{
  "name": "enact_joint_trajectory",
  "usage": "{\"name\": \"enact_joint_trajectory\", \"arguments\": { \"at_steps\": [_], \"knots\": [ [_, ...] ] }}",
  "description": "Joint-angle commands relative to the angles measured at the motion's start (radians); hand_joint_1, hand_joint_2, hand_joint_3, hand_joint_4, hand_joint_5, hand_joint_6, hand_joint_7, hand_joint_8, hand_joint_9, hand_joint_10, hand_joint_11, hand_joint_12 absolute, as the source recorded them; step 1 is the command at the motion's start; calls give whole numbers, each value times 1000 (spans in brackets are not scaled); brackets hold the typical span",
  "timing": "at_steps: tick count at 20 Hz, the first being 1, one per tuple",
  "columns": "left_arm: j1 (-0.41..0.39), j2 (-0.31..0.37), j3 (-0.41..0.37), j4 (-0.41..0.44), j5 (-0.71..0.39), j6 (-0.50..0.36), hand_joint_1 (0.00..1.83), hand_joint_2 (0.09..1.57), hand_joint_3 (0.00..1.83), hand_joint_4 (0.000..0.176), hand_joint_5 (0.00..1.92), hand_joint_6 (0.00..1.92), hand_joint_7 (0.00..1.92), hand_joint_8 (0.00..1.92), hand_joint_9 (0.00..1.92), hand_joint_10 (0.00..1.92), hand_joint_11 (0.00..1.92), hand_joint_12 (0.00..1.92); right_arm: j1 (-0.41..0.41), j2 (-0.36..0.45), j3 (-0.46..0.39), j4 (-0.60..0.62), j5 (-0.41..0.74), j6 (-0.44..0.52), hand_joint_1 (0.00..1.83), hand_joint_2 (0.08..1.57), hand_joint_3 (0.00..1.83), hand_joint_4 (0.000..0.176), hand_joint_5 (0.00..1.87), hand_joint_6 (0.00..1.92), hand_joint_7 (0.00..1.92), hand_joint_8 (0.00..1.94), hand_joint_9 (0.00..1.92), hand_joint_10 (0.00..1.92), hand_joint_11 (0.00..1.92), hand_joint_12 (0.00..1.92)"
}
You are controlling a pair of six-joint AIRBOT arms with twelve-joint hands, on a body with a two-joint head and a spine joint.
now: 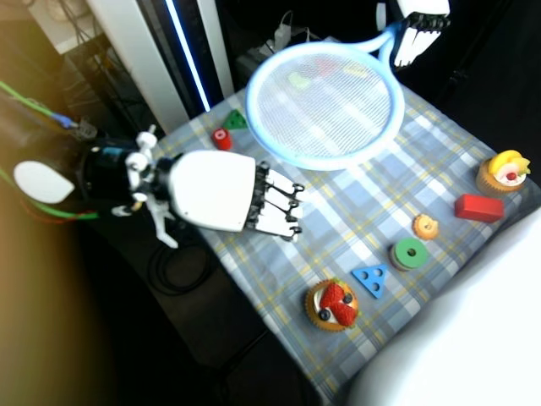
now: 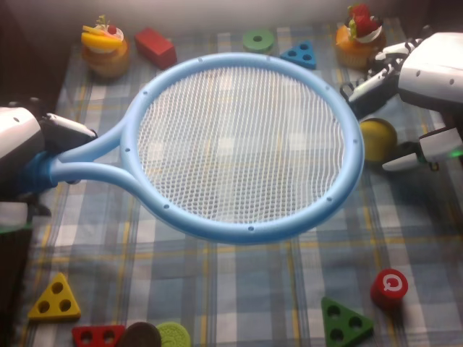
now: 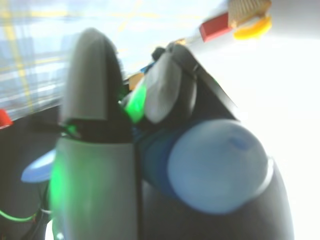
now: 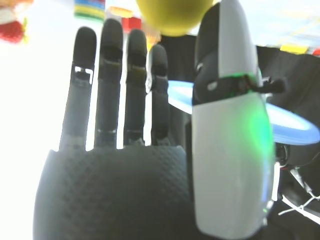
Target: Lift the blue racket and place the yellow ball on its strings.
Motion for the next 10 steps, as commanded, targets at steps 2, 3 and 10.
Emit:
{"name": "enact_joint_trajectory", "arguments": {
  "at_steps": [2, 3, 10],
  "knots": [
    [-11, 0, 3, 15, -111, -6, 1794, 1199, 7, 176, 746, 1921, 1012, 1921, 1346, 1921, 1414, 1921, 12, 0, 6, 37, 82, 6, 1346, 1076, 0, 0, 928, 7, 1035, 895, 817, 932, 458, 1523],
    [-11, 0, 3, 14, -112, -6, 1794, 1199, 7, 176, 746, 1921, 1012, 1921, 1346, 1921, 1414, 1921, 12, 1, 6, 38, 79, 6, 1346, 1076, 0, 0, 928, 7, 1035, 895, 817, 932, 458, 1523],
    [-11, 0, 3, 6, -129, -6, 1754, 1189, 0, 176, 777, 1921, 1104, 1921, 1418, 1921, 1544, 1921, 13, 26, -10, 60, 109, 6, 1383, 1087, 0, 0, 1007, 888, 1027, 891, 956, 1175, 797, 1383]
  ]
}}
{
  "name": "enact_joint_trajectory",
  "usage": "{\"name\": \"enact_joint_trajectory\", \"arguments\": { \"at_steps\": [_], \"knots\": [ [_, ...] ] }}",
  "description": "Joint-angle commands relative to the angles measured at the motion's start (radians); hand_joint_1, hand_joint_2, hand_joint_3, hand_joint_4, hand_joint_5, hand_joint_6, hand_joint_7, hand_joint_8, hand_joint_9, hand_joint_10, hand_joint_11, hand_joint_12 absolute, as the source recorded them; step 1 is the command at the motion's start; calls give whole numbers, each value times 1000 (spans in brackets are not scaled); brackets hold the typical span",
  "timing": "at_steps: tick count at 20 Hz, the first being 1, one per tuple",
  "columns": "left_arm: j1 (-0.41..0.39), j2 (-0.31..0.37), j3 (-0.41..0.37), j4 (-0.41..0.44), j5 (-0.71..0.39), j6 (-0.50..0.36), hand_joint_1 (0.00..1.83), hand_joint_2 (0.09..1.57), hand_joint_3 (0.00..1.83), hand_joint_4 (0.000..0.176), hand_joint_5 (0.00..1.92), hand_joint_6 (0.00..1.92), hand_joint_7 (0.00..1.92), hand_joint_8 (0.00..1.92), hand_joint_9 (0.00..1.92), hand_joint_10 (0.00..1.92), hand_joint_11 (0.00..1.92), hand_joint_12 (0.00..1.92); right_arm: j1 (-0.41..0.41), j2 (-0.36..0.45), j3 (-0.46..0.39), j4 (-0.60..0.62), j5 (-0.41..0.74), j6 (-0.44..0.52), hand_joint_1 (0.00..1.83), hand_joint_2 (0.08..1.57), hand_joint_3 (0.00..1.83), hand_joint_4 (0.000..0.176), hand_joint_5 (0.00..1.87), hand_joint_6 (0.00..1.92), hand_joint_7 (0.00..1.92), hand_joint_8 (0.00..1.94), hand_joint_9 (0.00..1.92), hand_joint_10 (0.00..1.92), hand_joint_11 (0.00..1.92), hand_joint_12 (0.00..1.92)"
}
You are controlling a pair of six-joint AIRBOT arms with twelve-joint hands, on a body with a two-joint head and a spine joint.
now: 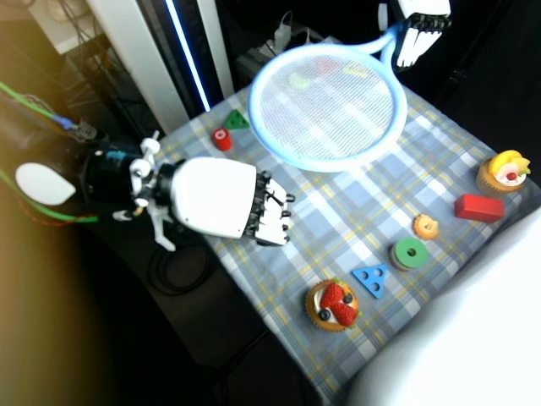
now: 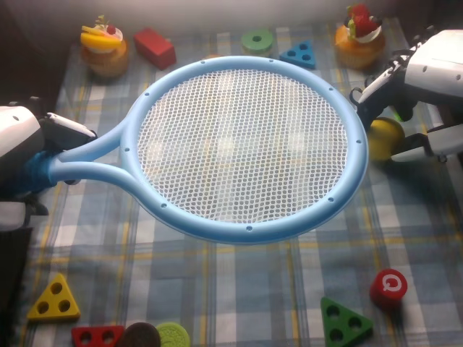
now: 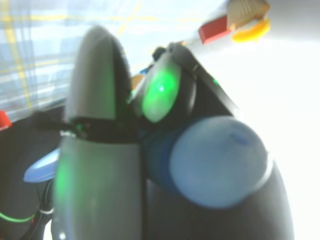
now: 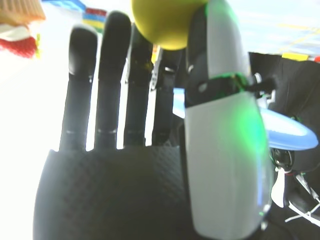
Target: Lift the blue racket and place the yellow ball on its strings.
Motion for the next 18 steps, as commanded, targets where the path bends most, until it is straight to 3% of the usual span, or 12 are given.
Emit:
{"name": "enact_joint_trajectory", "arguments": {
  "at_steps": [1, 3, 4, 7, 9, 10, 12, 13, 14, 15, 17, 18],
  "knots": [
    [-11, 0, 2, 10, -124, -4, 1740, 1193, 1, 176, 774, 1921, 1103, 1921, 1424, 1921, 1489, 1921, 13, 10, -3, 46, 128, -1, 1383, 1087, 0, 0, 1021, 879, 1031, 878, 939, 1190, 728, 1392],
    [-11, 0, 2, 8, -124, -4, 1656, 1203, 4, 176, 802, 1921, 1131, 1921, 1423, 1921, 1506, 1921, 13, 21, -11, 55, 153, -1, 1380, 1092, 0, 0, 1036, 846, 1025, 922, 900, 1207, 561, 1451],
    [-11, 0, 2, 8, -125, -4, 1570, 1234, 11, 176, 810, 1921, 1153, 1921, 1437, 1921, 1538, 1921, 13, 26, -16, 55, 163, -1, 1379, 1096, 1, 0, 1069, 721, 992, 1019, 882, 1256, 620, 1502],
    [-11, 0, 4, 6, -124, -4, 1687, 1215, 0, 176, 829, 1921, 1141, 1921, 1441, 1921, 1526, 1921, 15, 40, -33, 61, 218, -1, 1258, 1056, 0, 0, 1205, 494, 1060, 1005, 946, 937, 665, 1488],
    [-11, 0, 7, 4, -120, -4, 1549, 1253, 8, 176, 848, 1921, 1184, 1921, 1464, 1921, 1558, 1921, 29, 53, -44, 61, 247, -5, 1267, 1055, 0, 0, 1259, 354, 1039, 1078, 922, 1010, 605, 1580],
    [-11, 0, 8, 2, -120, -4, 1579, 1246, 2, 176, 839, 1921, 1183, 1921, 1467, 1921, 1560, 1921, 37, 63, -53, 67, 262, -18, 1274, 1078, 0, 0, 1249, 283, 988, 1215, 887, 1165, 624, 1649],
    [-11, -2, 11, -3, -117, -4, 1712, 1215, 0, 176, 817, 1921, 1161, 1921, 1464, 1921, 1548, 1921, 51, 82, -68, 79, 304, -32, 1279, 1084, 0, 0, 1260, 238, 967, 1253, 874, 1100, 658, 1497],
    [-11, -4, 14, -5, -112, -4, 1764, 1203, 0, 176, 828, 1921, 1134, 1921, 1451, 1921, 1517, 1921, 63, 92, -77, 80, 334, -37, 1355, 1112, 2, 0, 1129, 493, 920, 1198, 837, 1280, 651, 1404],
    [-11, -4, 15, -5, -111, -4, 1764, 1203, 0, 176, 828, 1921, 1134, 1921, 1451, 1921, 1517, 1921, 71, 97, -82, 80, 346, -42, 1355, 1112, 2, 0, 1129, 493, 920, 1198, 837, 1280, 651, 1404],
    [-11, -4, 15, -6, -111, -4, 1778, 1183, 0, 176, 827, 1921, 1101, 1921, 1425, 1921, 1530, 1921, 85, 102, -90, 77, 361, -56, 1279, 1091, 0, 0, 1142, 561, 970, 1150, 884, 994, 717, 1260],
    [-11, -6, 18, -6, -109, -4, 1792, 1174, 0, 176, 774, 1921, 1061, 1921, 1378, 1921, 1516, 1921, 121, 104, -100, 49, 381, -61, 1236, 1090, 5, 0, 1072, 756, 1002, 1042, 930, 715, 704, 1088],
    [-12, -9, 20, -6, -107, -4, 1702, 1231, 8, 176, 810, 1921, 1102, 1921, 1409, 1921, 1458, 1921, 145, 100, -104, 24, 383, -61, 1345, 1107, 0, 0, 986, 970, 1025, 905, 891, 1058, 678, 1003]
  ]
}}
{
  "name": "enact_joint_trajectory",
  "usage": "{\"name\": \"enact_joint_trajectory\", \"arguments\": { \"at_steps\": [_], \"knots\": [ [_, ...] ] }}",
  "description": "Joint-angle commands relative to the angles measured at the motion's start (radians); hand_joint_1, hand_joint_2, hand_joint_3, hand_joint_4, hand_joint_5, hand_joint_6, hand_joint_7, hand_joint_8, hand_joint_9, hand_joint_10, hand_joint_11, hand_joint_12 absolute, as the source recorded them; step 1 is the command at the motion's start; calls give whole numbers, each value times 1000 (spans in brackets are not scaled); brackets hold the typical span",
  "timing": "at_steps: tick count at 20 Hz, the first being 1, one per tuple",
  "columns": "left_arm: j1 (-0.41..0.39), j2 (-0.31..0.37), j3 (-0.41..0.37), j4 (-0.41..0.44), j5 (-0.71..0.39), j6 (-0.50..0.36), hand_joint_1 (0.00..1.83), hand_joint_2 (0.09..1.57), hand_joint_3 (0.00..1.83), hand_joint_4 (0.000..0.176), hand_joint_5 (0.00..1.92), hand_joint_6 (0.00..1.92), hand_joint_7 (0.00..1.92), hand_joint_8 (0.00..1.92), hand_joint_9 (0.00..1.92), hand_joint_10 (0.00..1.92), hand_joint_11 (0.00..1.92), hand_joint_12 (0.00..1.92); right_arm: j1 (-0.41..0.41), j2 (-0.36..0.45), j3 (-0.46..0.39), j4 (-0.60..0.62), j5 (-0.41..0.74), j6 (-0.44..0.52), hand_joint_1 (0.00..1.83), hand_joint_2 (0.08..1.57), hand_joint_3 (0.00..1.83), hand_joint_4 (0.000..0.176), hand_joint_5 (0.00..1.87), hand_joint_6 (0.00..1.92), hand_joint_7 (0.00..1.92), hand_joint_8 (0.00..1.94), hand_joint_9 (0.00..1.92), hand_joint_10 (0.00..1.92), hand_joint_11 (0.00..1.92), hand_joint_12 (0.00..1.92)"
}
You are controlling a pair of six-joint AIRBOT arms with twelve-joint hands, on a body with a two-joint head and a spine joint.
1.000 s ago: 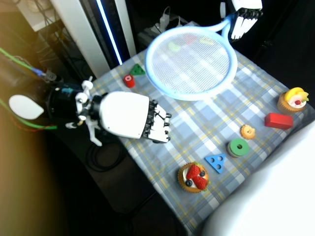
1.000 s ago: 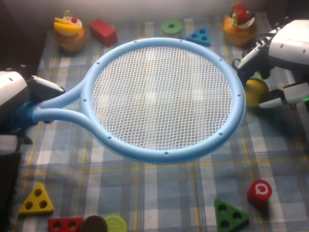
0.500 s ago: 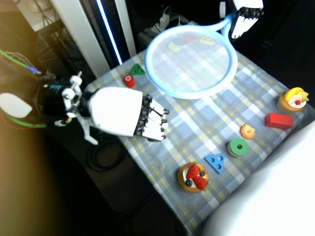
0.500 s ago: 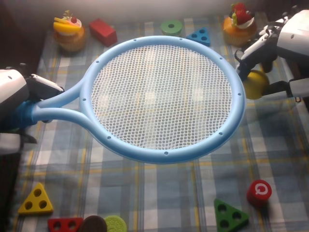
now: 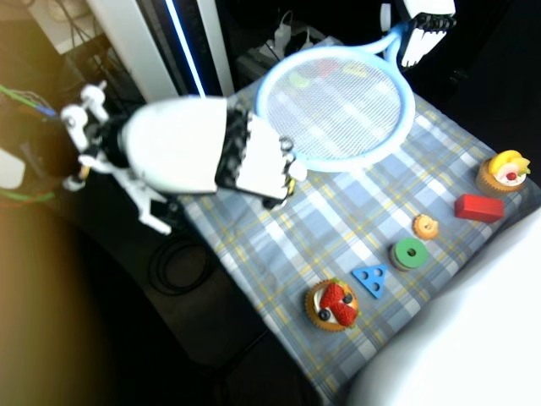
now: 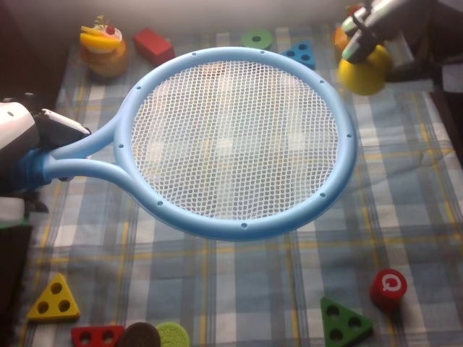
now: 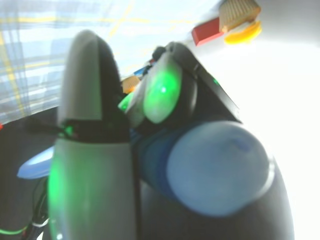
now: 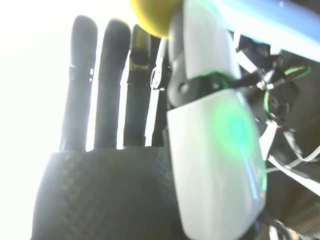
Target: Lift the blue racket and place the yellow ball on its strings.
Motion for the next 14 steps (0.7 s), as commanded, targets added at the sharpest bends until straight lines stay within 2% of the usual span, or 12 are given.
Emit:
{"name": "enact_joint_trajectory", "arguments": {
  "at_steps": [1, 2, 3, 6, 7, 8, 9, 10, 11, 12, 13, 14],
  "knots": [
    [-12, -7, 8, 10, -107, -4, 1595, 1274, 18, 176, 853, 1921, 1150, 1921, 1427, 1921, 1480, 1921, 25, -6, -5, 30, 112, -1, 1246, 1103, 2, 0, 1008, 940, 1007, 948, 888, 713, 657, 926],
    [-13, -9, 9, 10, -106, -4, 1602, 1280, 15, 176, 850, 1921, 1157, 1921, 1439, 1921, 1468, 1921, 41, -9, -8, 9, 113, -1, 1238, 1078, 0, 27, 1060, 833, 1070, 876, 984, 526, 674, 922],
    [-14, -11, 10, 10, -103, -4, 1593, 1289, 12, 176, 842, 1921, 1158, 1921, 1460, 1921, 1259, 1911, 53, -12, -12, -9, 115, 0, 1241, 1064, 0, 26, 1094, 752, 1106, 843, 1030, 465, 676, 940],
    [-19, -17, 15, 11, -93, -3, 1622, 1273, 1, 176, 839, 1921, 1159, 1921, 1462, 1921, 1351, 1921, 84, -22, -14, -56, 120, 22, 1244, 1057, 0, 18, 1130, 678, 1100, 880, 1040, 516, 655, 1123],
    [-21, -20, 17, 11, -91, -3, 1647, 1261, 0, 176, 835, 1921, 1145, 1921, 1456, 1921, 1522, 1921, 91, -26, -14, -69, 120, 27, 1247, 1057, 0, 12, 1113, 725, 1106, 893, 1003, 552, 643, 1114],
    [-22, -22, 19, 11, -89, -3, 1695, 1238, 0, 176, 815, 1921, 1126, 1921, 1453, 1921, 1445, 1921, 96, -30, -13, -74, 120, 28, 1335, 1116, 1, 0, 946, 1200, 1053, 679, 872, 1020, 589, 1085],
    [-22, -22, 19, 11, -88, -3, 1695, 1238, 0, 176, 815, 1921, 1126, 1921, 1453, 1921, 1445, 1921, 96, -32, -10, -72, 120, 28, 1335, 1116, 1, 0, 946, 1200, 1053, 679, 872, 1020, 589, 1085],
    [-22, -23, 19, 11, -89, -3, 1755, 1215, 0, 176, 813, 1921, 1112, 1921, 1443, 1921, 1475, 1921, 96, -34, -3, -55, 119, 28, 1256, 1098, 0, 0, 1004, 912, 1041, 984, 942, 702, 605, 1145],
    [-22, -23, 19, 11, -89, -3, 1670, 1247, 0, 176, 837, 1921, 1138, 1921, 1458, 1921, 1496, 1921, 96, -34, -1, -40, 119, 29, 1239, 1080, 2, 21, 1058, 846, 1055, 904, 905, 579, 410, 1006],
    [-23, -23, 19, 11, -89, -3, 1598, 1271, 7, 176, 856, 1921, 1167, 1921, 1463, 1921, 1535, 1921, 96, -34, 0, -31, 119, 29, 1236, 1074, 0, 27, 1113, 734, 1047, 925, 938, 516, 456, 954],
    [-22, -23, 19, 11, -90, -3, 1600, 1267, 3, 176, 859, 1921, 1167, 1921, 1462, 1921, 1562, 1921, 96, -34, 1, -24, 119, 29, 1244, 1061, 1, 11, 1128, 675, 1083, 908, 977, 499, 471, 866],
    [-22, -23, 18, 10, -90, -3, 1550, 1280, 6, 176, 876, 1921, 1182, 1921, 1471, 1921, 1549, 1921, 96, -34, 1, -21, 119, 29, 1239, 1073, 2, 19, 1099, 740, 1053, 933, 970, 453, 458, 836]
  ]
}}
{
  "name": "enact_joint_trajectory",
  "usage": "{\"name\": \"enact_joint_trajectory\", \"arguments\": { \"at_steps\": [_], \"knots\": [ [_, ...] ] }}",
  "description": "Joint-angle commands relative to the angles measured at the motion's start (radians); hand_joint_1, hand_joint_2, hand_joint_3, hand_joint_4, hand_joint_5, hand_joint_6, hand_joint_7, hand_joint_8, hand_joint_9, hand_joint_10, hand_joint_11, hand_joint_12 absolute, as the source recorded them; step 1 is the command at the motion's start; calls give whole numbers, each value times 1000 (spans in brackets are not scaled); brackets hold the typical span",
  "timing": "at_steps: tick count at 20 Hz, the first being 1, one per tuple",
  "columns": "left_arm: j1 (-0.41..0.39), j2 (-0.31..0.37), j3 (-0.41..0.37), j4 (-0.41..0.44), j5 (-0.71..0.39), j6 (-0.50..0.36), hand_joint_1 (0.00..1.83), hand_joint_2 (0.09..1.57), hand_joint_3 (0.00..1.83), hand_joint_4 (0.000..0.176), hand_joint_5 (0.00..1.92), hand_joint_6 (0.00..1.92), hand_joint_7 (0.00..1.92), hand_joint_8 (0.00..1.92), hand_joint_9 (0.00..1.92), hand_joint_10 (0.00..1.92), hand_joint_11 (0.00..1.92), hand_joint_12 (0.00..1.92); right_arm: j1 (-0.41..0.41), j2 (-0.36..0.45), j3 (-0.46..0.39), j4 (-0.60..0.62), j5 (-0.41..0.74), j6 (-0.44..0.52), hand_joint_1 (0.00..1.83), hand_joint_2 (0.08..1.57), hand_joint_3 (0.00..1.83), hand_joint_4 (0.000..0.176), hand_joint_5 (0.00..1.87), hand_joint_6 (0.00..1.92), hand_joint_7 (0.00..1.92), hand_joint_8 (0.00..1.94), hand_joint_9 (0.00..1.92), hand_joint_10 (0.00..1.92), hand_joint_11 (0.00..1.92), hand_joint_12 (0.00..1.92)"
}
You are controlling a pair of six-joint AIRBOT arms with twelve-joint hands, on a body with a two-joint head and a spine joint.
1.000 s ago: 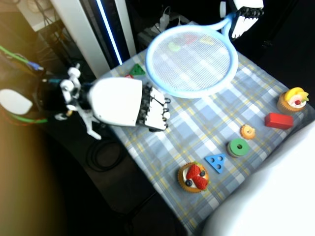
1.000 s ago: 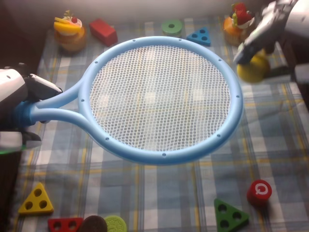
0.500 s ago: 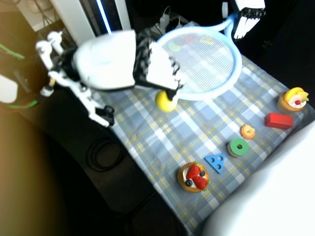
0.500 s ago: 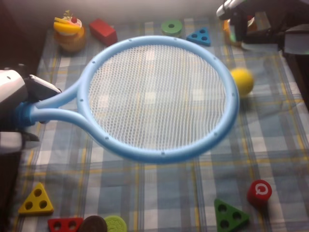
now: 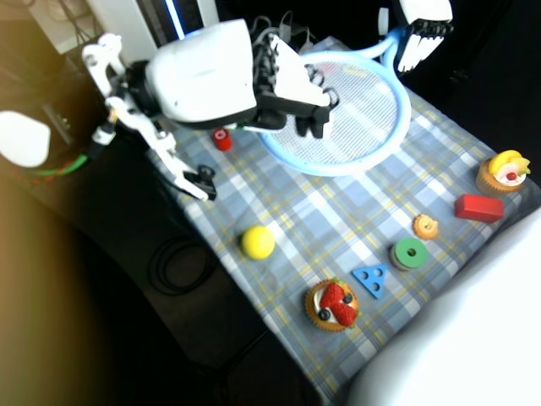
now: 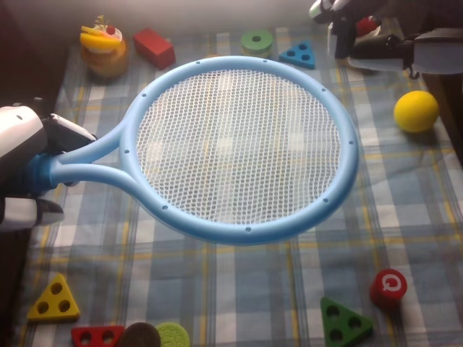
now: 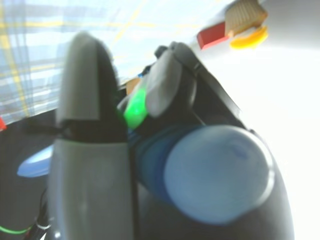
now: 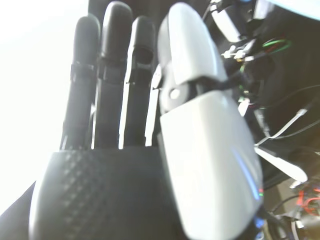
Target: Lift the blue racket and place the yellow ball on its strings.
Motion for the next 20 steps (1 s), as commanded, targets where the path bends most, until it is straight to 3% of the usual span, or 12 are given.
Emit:
{"name": "enact_joint_trajectory", "arguments": {
  "at_steps": [1, 2, 3, 4, 5, 6, 10, 13, 15, 17, 18, 20],
  "knots": [
    [-11, 0, 3, 10, -117, -7, 1693, 1227, 0, 176, 868, 1921, 1158, 1921, 1446, 1921, 1560, 1921, 19, -1, 1, 48, 99, 2, 1348, 1092, 7, 0, 1036, 866, 1028, 963, 880, 1001, 277, 674],
    [-11, 0, 3, 9, -117, -7, 1765, 1189, 0, 176, 832, 1921, 1102, 1921, 1403, 1921, 1546, 1921, 18, 0, -1, 52, 98, 0, 1256, 1092, 0, 0, 1012, 938, 1066, 857, 875, 743, 516, 832],
    [-11, 0, 2, 9, -118, -7, 1786, 1178, 0, 176, 823, 1921, 1090, 1921, 1394, 1921, 1543, 1921, 9, 4, -5, 75, 97, -19, 1233, 1094, 6, 6, 954, 1010, 1083, 837, 900, 560, 554, 953],
    [-10, 0, 2, 8, -118, -7, 1803, 1169, 0, 176, 819, 1921, 1086, 1921, 1415, 1921, 1477, 1921, -6, 10, -6, 105, 96, -31, 1155, 1107, 5, 0, 966, 993, 936, 346, 814, 258, 381, 778],
    [-10, 0, 2, 7, -119, -7, 1819, 1181, 0, 176, 828, 1921, 1087, 1921, 1427, 1921, 1397, 1921, -24, 16, -2, 138, 96, -33, 1105, 1020, 0, 0, 762, 407, 817, 114, 660, 96, 132, 891],
    [-10, 0, 2, 7, -120, -7, 1807, 1200, 0, 176, 832, 1921, 1086, 1921, 1431, 1921, 1376, 1921, -43, 23, 3, 169, 97, -33, 1071, 999, 0, 0, 707, 154, 722, 29, 569, 30, 26, 991],
    [-10, 0, 1, 4, -122, -7, 1619, 1252, 5, 176, 862, 1921, 1162, 1921, 1449, 1921, 1552, 1921, -111, 44, 9, 276, 97, -58, 1016, 945, 0, 0, 459, 0, 450, 0, 428, 6, 0, 1038],
    [-8, 0, 0, 2, -124, -7, 1726, 1228, 0, 176, 822, 1921, 1104, 1921, 1420, 1921, 1508, 1921, -129, 55, 7, 301, 97, -68, 994, 941, 0, 16, 362, 0, 359, 0, 332, 0, 0, 843],
    [-8, 0, 0, 2, -124, -7, 1604, 1254, 6, 176, 816, 1921, 1114, 1921, 1416, 1921, 1523, 1921, -141, 66, 5, 306, 85, -72, 960, 933, 0, 25, 354, 0, 339, 0, 331, 1, 0, 817],
    [-8, 0, 0, 3, -124, -7, 1741, 1223, 0, 176, 780, 1921, 1079, 1921, 1395, 1921, 1528, 1921, -162, 76, 3, 303, 52, -72, 897, 911, 0, 43, 377, 5, 338, 1, 288, 0, 0, 801],
    [-8, 0, -1, 3, -123, -7, 1623, 1259, 6, 176, 807, 1921, 1118, 1921, 1425, 1921, 1545, 1921, -190, 83, 5, 303, -2, -72, 933, 896, 0, 10, 410, 3, 445, 10, 382, 18, 0, 960],
    [-8, 0, -1, 3, -123, -7, 1648, 1245, 0, 176, 812, 1921, 1125, 1921, 1430, 1921, 1550, 1921, -196, 80, 11, 302, -35, -72, 911, 877, 0, 21, 429, 2, 474, 5, 409, 12, 10, 943]
  ]
}}
